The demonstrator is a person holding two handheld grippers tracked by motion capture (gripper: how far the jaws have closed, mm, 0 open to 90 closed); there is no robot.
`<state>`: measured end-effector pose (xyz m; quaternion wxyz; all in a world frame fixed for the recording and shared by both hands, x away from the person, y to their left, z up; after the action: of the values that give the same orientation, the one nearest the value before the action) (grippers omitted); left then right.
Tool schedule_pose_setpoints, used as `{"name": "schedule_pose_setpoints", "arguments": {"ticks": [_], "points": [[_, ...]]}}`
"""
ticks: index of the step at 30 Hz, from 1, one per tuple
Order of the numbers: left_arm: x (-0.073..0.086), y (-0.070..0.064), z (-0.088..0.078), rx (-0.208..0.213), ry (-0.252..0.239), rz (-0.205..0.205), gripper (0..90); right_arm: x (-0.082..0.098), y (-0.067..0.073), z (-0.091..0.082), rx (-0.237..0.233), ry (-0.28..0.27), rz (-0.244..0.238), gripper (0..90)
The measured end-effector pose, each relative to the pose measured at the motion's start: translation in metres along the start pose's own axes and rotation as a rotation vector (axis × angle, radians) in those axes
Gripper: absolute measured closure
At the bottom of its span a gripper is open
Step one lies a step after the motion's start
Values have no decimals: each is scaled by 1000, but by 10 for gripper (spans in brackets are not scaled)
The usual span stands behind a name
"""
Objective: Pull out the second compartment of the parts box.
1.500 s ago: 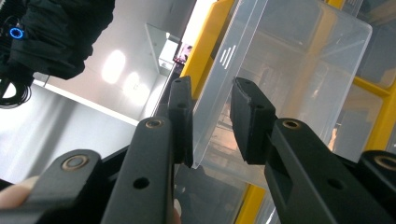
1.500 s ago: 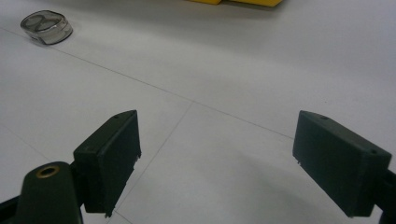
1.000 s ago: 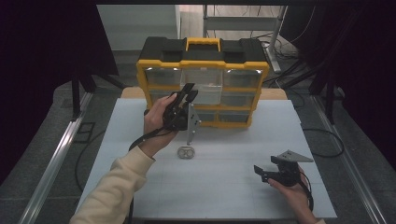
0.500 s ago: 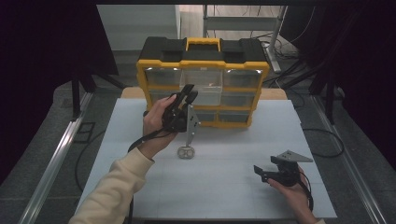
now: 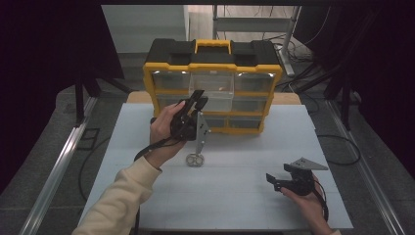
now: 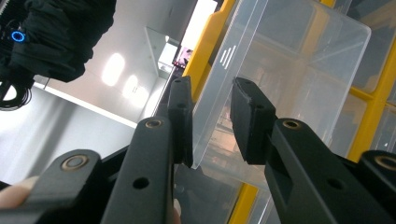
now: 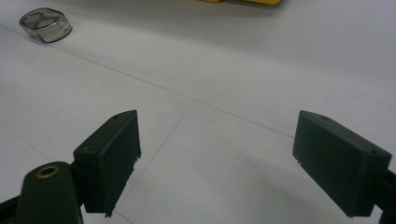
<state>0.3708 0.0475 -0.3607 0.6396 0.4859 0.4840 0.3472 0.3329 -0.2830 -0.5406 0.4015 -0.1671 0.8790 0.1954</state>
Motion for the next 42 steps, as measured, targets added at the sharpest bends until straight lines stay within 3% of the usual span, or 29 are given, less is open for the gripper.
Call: {"name": "schedule_pose_setpoints", "arguments": {"ticks": [14,18,26,28,32,42], "points": [[0,-3,-1,-6,-2,-2,690,0,0,0,-1,3,-4,153],[0,-3,0,10,-5,-20,671,0,0,0,-1,3,-4,153],[0,-3,0,19,-27,-59,469,0,0,0,4,3,-4,153],[-1,-4,-1,42,-37,-69,418,0,0,0,3,3,-3,153],[-1,-6,-3,55,-34,-60,322,0,0,0,-1,4,-5,153],[-1,-11,-10,138,-18,-81,202,1,0,1,-2,4,-8,152]]}}
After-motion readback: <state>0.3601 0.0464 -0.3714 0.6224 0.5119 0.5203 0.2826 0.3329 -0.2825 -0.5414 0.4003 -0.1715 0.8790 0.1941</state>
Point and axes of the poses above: each handheld gripper's, and its own axes: z roughly forward along the jaws, x roughly out of its underside, y roughly to its left, the point moved 5 cm from there along z, roughly forward along the jaws, and after that the axes turned 9 degrees about z, right-handed, at the moved point
